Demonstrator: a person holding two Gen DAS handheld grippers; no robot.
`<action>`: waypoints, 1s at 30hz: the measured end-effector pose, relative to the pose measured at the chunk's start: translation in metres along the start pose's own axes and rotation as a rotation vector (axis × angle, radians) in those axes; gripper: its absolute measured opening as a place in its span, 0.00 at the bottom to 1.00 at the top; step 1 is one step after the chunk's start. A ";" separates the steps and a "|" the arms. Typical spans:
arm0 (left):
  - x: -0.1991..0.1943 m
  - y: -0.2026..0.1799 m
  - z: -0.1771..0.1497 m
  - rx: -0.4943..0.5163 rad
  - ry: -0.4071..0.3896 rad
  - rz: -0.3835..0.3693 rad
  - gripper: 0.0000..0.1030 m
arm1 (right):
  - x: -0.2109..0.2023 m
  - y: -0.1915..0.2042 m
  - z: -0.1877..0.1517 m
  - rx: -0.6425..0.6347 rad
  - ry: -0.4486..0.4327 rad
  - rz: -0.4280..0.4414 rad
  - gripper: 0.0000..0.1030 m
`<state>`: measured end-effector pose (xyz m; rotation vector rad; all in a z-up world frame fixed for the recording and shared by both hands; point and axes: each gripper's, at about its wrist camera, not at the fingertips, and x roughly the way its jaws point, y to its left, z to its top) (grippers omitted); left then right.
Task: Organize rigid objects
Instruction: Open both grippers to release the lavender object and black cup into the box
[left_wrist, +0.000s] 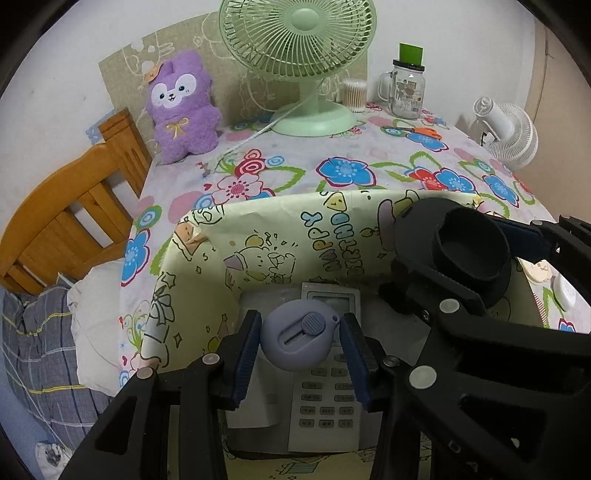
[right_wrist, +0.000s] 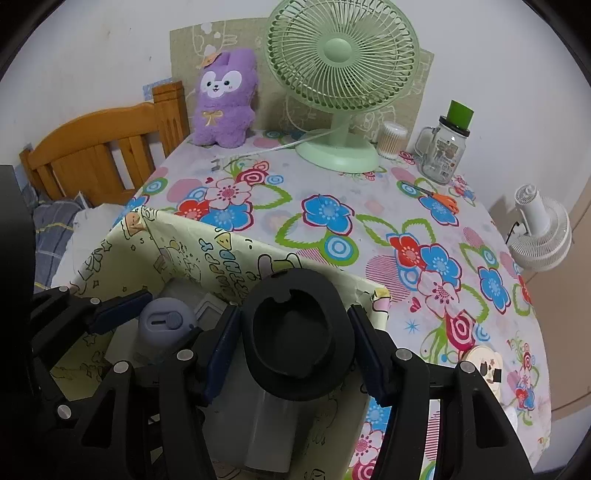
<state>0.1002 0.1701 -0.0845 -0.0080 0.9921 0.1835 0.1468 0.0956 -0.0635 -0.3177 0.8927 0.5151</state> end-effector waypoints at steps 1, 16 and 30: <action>0.000 0.000 0.000 0.000 0.002 -0.001 0.45 | 0.000 0.000 0.000 0.000 0.000 0.001 0.61; -0.009 -0.007 -0.003 0.003 0.003 -0.064 0.72 | -0.009 -0.003 -0.002 -0.007 -0.011 0.058 0.67; -0.043 -0.015 -0.009 0.011 -0.068 -0.017 0.85 | -0.042 -0.008 -0.007 0.019 -0.072 0.054 0.81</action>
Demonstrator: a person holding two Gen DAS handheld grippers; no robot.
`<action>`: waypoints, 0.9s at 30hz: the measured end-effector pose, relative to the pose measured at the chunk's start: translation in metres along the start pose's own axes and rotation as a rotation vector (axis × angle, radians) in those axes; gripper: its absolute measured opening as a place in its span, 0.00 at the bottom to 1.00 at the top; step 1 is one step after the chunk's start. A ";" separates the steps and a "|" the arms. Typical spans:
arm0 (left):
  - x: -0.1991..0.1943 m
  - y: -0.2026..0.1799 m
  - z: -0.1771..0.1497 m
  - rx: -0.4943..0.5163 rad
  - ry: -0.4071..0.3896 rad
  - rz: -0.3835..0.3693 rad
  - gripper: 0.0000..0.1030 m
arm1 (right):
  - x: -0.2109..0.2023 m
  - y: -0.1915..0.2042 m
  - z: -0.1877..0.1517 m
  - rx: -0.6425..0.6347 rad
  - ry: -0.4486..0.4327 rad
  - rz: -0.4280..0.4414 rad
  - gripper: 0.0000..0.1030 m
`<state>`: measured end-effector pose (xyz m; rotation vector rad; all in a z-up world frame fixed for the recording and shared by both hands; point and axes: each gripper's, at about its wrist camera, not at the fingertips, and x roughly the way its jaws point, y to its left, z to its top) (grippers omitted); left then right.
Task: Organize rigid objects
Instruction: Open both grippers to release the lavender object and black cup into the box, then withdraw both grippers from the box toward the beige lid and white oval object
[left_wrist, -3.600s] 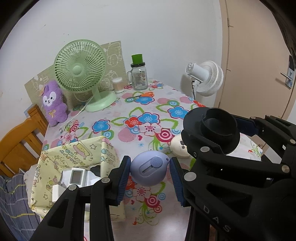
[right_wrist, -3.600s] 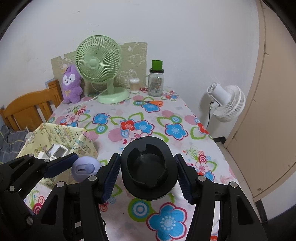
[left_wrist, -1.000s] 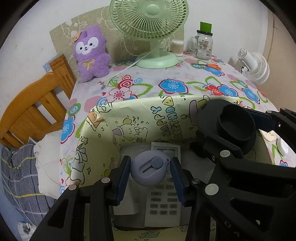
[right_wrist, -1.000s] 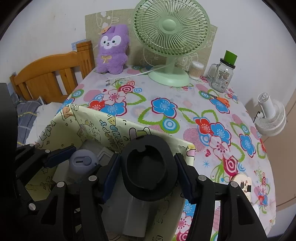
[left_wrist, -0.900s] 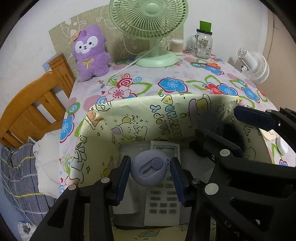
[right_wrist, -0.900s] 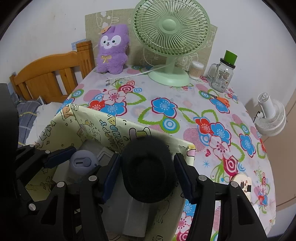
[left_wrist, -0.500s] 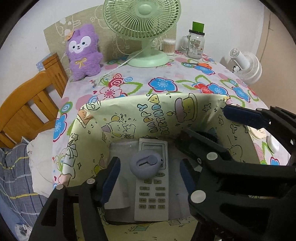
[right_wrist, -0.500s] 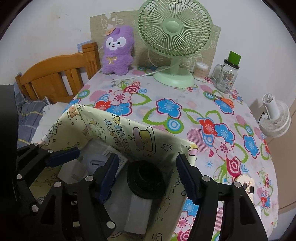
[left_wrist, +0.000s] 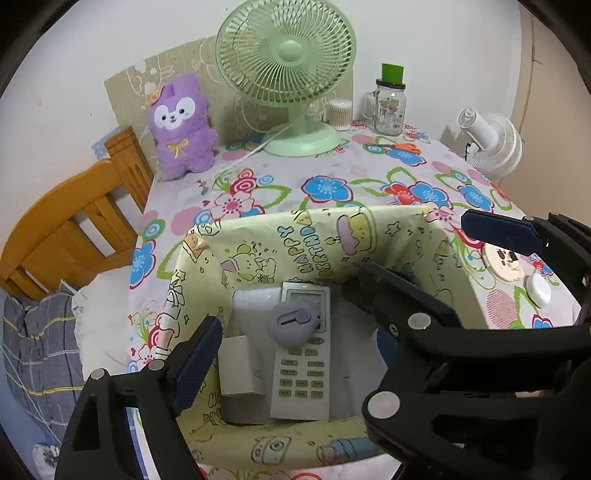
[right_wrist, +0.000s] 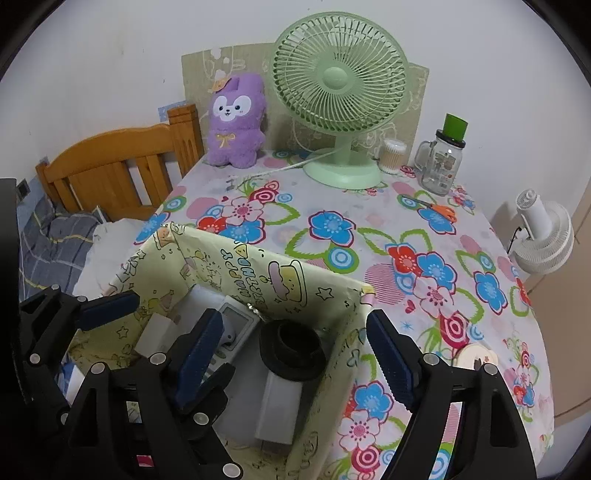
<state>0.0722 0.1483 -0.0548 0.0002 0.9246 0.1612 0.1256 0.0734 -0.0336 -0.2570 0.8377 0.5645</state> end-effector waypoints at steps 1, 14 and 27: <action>-0.002 -0.001 0.000 0.002 -0.005 -0.001 0.85 | -0.003 -0.001 -0.001 0.000 -0.005 0.000 0.81; -0.023 -0.029 -0.002 0.035 -0.049 0.004 0.87 | -0.029 -0.021 -0.013 0.034 -0.010 -0.009 0.82; -0.045 -0.068 -0.004 0.076 -0.095 -0.022 0.87 | -0.057 -0.051 -0.029 0.065 -0.035 -0.046 0.82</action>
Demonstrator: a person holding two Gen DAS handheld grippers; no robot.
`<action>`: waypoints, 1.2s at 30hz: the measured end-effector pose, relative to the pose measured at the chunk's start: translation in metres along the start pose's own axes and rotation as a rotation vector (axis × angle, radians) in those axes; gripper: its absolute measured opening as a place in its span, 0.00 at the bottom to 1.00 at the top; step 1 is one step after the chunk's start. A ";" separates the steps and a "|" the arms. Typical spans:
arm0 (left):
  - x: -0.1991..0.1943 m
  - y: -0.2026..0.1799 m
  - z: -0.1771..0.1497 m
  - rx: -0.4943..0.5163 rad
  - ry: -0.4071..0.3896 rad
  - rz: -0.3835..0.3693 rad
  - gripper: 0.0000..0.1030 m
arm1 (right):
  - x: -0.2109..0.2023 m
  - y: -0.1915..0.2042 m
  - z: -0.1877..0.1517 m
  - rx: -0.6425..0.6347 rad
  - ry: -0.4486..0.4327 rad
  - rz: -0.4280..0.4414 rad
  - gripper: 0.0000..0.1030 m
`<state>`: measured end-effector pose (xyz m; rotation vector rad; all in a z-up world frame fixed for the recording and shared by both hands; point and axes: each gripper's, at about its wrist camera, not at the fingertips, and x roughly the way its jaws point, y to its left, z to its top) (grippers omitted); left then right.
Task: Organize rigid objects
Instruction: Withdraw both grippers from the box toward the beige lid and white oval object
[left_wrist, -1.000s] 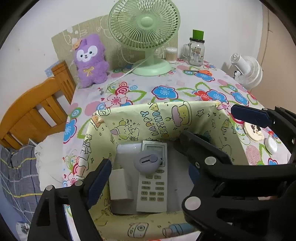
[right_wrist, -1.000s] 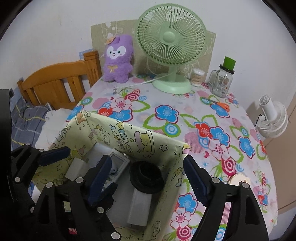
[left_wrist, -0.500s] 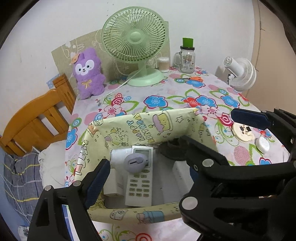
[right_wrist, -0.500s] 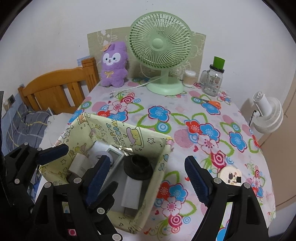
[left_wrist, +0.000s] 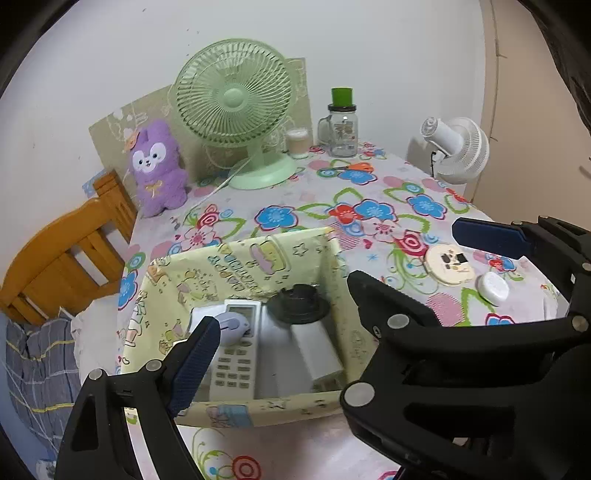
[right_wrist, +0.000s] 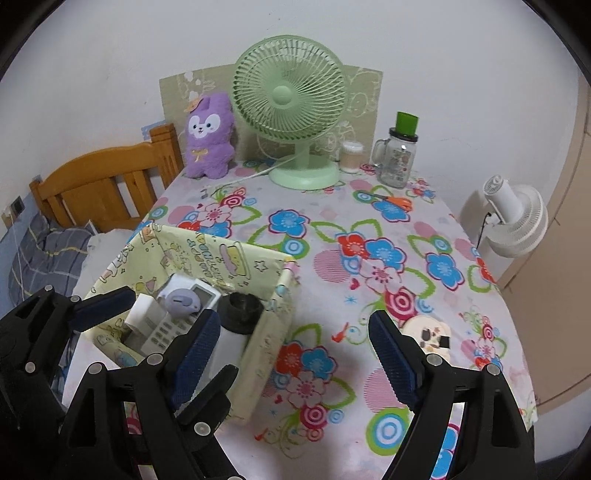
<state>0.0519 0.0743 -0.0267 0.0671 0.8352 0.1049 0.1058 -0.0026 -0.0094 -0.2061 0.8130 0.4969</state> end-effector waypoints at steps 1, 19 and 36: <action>-0.001 -0.003 0.000 0.001 -0.002 -0.001 0.87 | -0.002 -0.002 -0.001 0.002 -0.003 -0.002 0.82; -0.009 -0.062 0.006 0.051 -0.023 -0.053 0.87 | -0.026 -0.057 -0.024 0.062 -0.023 -0.051 0.82; -0.016 -0.104 0.009 0.081 -0.042 -0.105 0.87 | -0.048 -0.092 -0.040 0.104 -0.046 -0.108 0.82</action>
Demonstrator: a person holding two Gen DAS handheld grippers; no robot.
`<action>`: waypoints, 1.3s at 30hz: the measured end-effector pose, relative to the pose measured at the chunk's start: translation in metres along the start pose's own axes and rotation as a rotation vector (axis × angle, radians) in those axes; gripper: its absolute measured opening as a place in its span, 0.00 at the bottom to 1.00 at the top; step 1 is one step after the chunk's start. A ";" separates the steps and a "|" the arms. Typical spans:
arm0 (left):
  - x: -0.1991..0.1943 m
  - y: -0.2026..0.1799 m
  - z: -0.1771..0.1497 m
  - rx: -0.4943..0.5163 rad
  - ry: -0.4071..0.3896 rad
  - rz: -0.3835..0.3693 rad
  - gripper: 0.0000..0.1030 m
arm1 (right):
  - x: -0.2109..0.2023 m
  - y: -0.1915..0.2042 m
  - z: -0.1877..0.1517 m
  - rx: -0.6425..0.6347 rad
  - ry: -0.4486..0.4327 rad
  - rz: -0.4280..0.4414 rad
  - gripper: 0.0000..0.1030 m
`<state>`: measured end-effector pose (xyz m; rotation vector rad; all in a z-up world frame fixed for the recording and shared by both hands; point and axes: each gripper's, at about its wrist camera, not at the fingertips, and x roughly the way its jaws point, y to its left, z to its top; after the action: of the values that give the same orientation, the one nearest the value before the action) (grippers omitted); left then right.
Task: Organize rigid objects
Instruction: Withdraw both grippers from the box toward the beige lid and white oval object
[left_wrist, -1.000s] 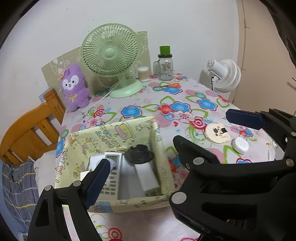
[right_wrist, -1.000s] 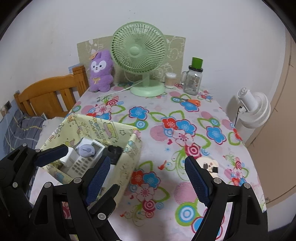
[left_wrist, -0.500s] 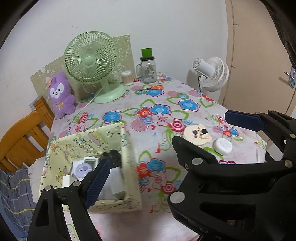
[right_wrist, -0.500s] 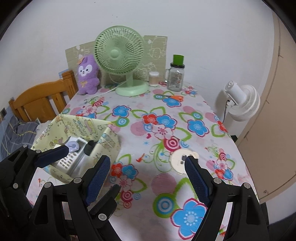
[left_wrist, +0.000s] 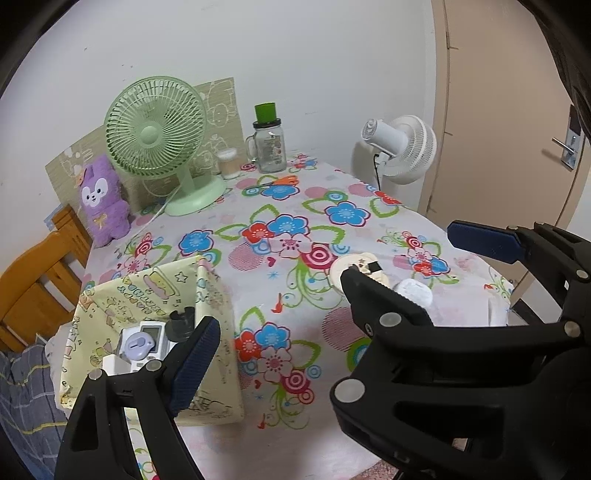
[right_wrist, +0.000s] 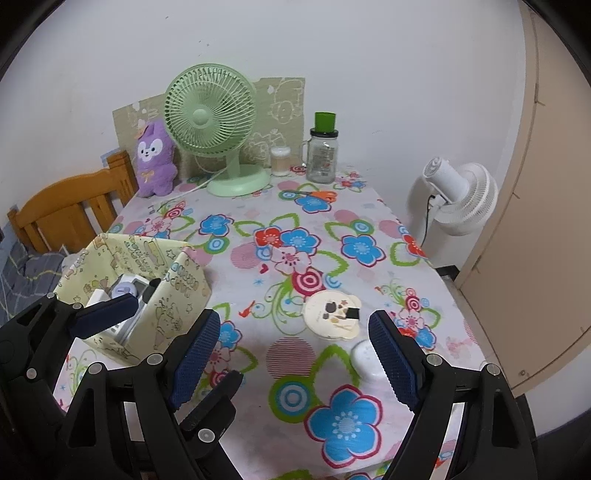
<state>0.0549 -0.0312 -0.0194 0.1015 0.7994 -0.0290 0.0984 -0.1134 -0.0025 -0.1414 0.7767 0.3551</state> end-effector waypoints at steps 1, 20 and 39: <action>0.000 -0.002 0.000 0.001 -0.001 -0.002 0.87 | -0.001 -0.001 -0.001 0.002 0.000 -0.002 0.82; 0.015 -0.037 0.006 0.029 0.001 -0.014 0.87 | 0.003 -0.038 -0.011 0.026 0.004 -0.035 0.82; 0.064 -0.053 -0.002 0.008 0.073 -0.011 0.87 | 0.050 -0.063 -0.029 0.036 0.077 -0.046 0.82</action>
<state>0.0950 -0.0828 -0.0707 0.1064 0.8731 -0.0388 0.1351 -0.1665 -0.0589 -0.1394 0.8537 0.2933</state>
